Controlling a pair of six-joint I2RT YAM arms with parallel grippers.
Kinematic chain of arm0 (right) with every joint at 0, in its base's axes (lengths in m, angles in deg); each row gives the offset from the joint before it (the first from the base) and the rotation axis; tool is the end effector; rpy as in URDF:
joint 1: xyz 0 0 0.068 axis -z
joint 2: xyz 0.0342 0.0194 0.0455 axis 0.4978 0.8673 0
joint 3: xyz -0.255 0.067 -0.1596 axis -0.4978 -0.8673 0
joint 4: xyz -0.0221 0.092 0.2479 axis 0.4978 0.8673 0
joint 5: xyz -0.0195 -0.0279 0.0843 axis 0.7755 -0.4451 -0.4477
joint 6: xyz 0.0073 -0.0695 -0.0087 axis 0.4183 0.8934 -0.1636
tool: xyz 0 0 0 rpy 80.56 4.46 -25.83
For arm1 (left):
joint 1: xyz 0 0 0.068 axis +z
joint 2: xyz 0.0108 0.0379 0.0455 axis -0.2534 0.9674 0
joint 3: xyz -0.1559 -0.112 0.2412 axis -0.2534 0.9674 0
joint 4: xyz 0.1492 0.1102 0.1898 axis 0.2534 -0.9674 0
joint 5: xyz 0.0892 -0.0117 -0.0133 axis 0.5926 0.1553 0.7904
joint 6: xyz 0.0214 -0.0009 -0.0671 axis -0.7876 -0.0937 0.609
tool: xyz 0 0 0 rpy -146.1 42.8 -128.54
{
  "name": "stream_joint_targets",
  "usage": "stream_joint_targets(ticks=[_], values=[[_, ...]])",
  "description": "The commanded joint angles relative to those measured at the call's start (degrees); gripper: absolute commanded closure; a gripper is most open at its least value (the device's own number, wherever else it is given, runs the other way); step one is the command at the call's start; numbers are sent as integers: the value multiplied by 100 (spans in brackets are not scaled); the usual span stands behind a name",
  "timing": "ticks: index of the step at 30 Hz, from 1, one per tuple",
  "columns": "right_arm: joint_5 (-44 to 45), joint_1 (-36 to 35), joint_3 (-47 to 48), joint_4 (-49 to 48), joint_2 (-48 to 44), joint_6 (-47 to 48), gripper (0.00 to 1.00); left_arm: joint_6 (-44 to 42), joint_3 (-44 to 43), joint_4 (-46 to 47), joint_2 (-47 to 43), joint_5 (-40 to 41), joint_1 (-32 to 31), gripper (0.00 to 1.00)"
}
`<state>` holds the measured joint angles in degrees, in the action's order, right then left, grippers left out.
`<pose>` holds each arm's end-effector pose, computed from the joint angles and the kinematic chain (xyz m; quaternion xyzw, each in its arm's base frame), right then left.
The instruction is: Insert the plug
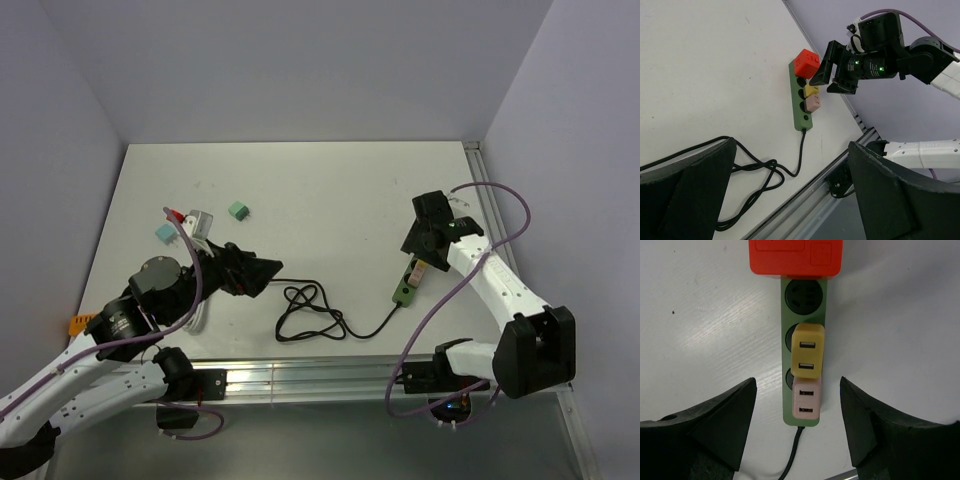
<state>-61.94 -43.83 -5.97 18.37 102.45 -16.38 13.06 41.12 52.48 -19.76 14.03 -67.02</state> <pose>0.2298 0.0392 0.2644 0.2414 0.9317 -0.0316 0.2696 0.0853 -0.0979 0.3788 0.0399 0.7456 -0.4404 0.4986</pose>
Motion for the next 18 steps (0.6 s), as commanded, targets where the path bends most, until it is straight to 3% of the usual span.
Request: stream_joint_targets(ticks=[1, 9, 18], values=[[-2, 185, -34, -426, 56, 176, 26, 0, -201, 143, 21, -65, -5, 0], [-213, 396, -43, -638, 372, 238, 39, -237, -307, 37, 12, 14, -5, 0], [-196, 440, -96, -682, 618, 238, 44, -387, -281, 28, -23, 93, -13, 1]])
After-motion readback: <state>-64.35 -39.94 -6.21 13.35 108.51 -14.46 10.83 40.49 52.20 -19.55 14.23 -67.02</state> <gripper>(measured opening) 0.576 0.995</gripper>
